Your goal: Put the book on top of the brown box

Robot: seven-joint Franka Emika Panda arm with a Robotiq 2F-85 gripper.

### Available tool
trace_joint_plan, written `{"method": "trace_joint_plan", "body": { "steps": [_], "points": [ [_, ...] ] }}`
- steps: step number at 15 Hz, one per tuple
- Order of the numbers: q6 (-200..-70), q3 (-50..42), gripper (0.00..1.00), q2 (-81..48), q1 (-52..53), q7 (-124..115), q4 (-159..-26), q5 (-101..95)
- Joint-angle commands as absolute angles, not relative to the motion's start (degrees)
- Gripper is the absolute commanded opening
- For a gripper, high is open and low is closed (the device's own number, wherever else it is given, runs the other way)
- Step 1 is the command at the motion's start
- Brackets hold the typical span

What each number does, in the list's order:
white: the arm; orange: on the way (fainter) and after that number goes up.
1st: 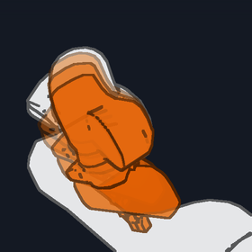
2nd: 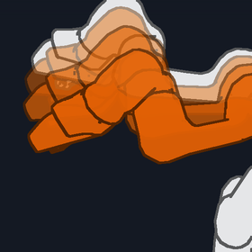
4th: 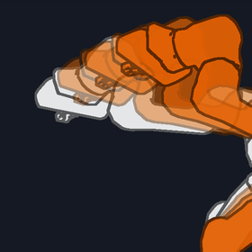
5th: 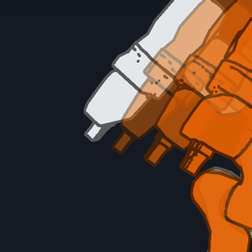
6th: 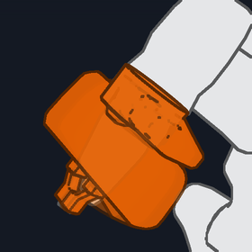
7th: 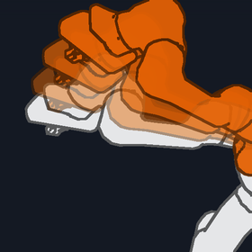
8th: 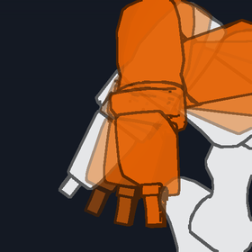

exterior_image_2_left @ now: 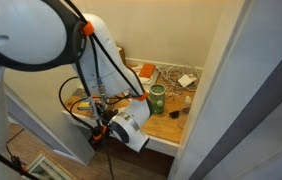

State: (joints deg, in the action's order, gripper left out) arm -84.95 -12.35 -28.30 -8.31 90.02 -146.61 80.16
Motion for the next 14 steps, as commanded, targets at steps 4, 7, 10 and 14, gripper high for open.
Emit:
{"method": "trace_joint_plan", "body": {
  "steps": [4,7,10,14],
  "points": [
    [-79.7,-13.6,0.09,-16.6,-9.6,81.8,-147.6,75.8],
    [-82.2,-13.0,0.34,-19.3,-9.3,82.7,-146.6,77.0],
    [-82.2,-13.0,0.34,-18.6,-9.4,82.5,-146.7,76.7],
    [-82.2,-13.0,0.34,-18.6,-9.4,82.5,-146.8,76.5]
  ]
}}
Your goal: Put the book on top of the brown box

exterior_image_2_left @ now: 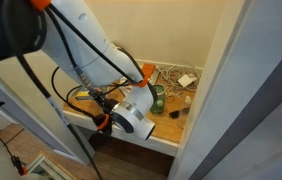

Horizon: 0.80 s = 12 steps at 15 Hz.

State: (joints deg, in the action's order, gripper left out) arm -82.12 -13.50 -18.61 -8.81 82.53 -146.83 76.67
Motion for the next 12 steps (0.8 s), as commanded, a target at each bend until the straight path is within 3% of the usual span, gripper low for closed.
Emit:
{"method": "trace_joint_plan", "body": {
  "steps": [1,2,12],
  "points": [
    [-82.2,-13.0,0.34,-18.6,-9.4,82.5,-146.8,76.5],
    [-82.2,-13.0,0.09,-18.6,-9.4,82.5,-146.8,76.5],
    [-80.6,-10.8,0.09,-10.2,-8.5,68.4,-142.3,80.3]
  ]
}}
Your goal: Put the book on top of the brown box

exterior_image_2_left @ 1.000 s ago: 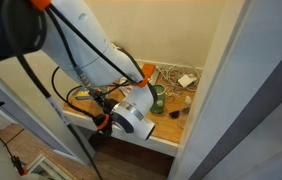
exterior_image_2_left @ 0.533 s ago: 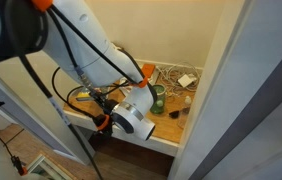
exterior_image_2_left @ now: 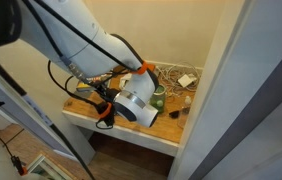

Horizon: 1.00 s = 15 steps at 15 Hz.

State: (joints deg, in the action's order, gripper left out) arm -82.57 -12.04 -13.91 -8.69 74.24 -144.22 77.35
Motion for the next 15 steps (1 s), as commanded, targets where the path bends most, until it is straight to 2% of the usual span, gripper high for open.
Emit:
{"method": "trace_joint_plan", "body": {
  "steps": [1,8,15],
  "points": [
    [-80.8,-10.3,0.09,-10.0,-8.2,66.1,-140.9,81.8],
    [-88.1,-4.5,0.09,-12.3,-3.0,51.2,-127.3,91.6],
    [-99.3,-0.3,0.09,-18.7,1.6,47.4,-116.0,96.9]
  ]
}}
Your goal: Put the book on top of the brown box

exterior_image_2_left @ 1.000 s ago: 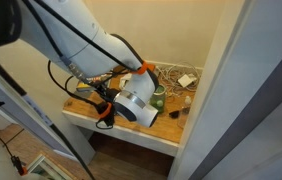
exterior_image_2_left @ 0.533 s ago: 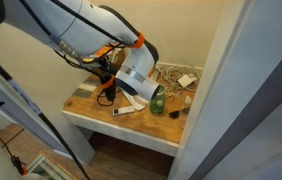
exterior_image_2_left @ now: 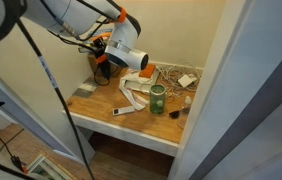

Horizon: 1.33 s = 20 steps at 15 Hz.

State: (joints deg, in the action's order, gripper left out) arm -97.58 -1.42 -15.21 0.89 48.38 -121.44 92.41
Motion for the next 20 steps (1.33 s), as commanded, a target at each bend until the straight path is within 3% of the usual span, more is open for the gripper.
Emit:
{"method": "trace_joint_plan", "body": {
  "steps": [1,3,4,10,11,20],
  "points": [
    [-100.4,0.0,0.09,-19.7,1.8,47.8,-115.0,98.3],
    [-98.7,0.7,0.09,-22.1,1.7,48.8,-112.9,99.6],
    [-101.0,-0.1,0.34,-19.8,2.0,48.2,-116.5,96.8],
    [-100.5,0.2,0.34,-22.3,2.1,48.3,-114.1,97.6],
    [-100.5,0.2,0.09,-22.3,2.1,48.3,-114.0,97.6],
    [-107.2,2.8,0.09,-34.6,5.7,44.3,-99.7,100.6]
  ]
}}
